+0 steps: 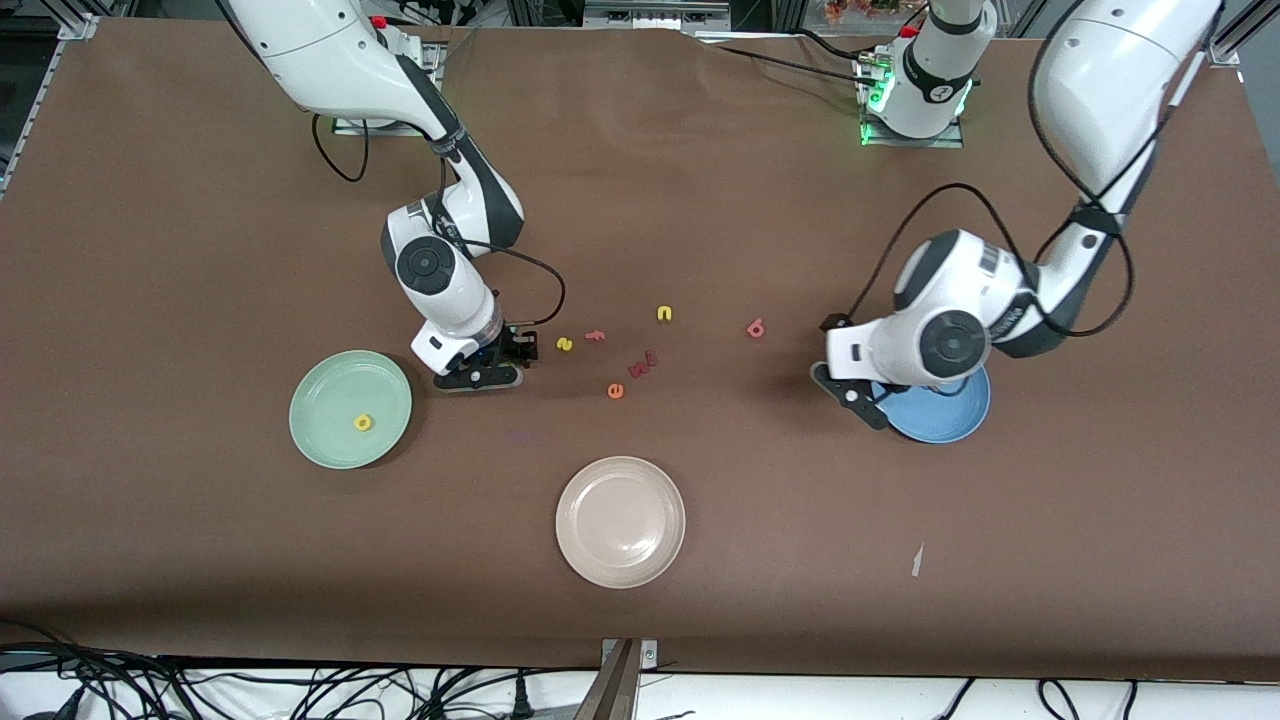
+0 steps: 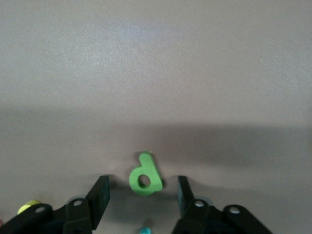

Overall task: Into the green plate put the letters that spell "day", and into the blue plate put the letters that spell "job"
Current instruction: 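Carry the green d to the green plate while the left gripper grasps the pink g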

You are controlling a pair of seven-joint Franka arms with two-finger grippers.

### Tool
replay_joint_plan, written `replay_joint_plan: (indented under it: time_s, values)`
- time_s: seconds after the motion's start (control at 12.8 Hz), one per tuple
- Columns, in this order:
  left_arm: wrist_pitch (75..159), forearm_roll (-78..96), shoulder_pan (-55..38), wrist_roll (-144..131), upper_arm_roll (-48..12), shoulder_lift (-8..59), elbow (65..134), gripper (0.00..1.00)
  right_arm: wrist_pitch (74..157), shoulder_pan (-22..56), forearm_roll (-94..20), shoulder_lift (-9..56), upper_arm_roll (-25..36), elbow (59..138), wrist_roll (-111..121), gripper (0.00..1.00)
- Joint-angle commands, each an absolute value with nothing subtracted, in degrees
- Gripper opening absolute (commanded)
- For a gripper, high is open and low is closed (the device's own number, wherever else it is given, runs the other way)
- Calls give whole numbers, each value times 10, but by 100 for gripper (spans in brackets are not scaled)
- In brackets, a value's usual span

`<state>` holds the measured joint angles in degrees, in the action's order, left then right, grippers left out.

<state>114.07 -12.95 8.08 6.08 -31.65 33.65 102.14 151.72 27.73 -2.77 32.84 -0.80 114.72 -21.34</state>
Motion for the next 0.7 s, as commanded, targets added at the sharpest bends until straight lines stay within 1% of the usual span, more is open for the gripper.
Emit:
replay_joint_plan:
  time_s: [0.0, 0.08, 0.16, 0.23, 0.47, 0.55, 0.62]
  values:
    - [1143, -132, 24, -102, -315, 330, 1025, 100, 1535, 280, -15, 326, -7, 1163, -220, 55]
    - [1145, -133, 5, -164, -315, 337, 1023, 100, 1535, 280, -15, 326, -6, 1163, -219, 53]
    - [1161, -133, 2, -210, -315, 339, 1027, 100, 1535, 280, -15, 326, -6, 1163, -217, 46]
    - [1180, -133, 0, -234, -315, 346, 1034, 100, 1535, 280, -15, 325, -6, 1163, -216, 42]
    - [1263, -133, -4, -266, -315, 348, 1074, 100, 1532, 279, -15, 324, -6, 1163, -213, 37]
    - [1273, -134, -4, -266, -315, 348, 1081, 100, 1532, 280, -15, 323, -6, 1163, -212, 35]
    - [1280, -134, -5, -266, -315, 355, 1082, 100, 1531, 280, -15, 322, -6, 1163, -207, 31]
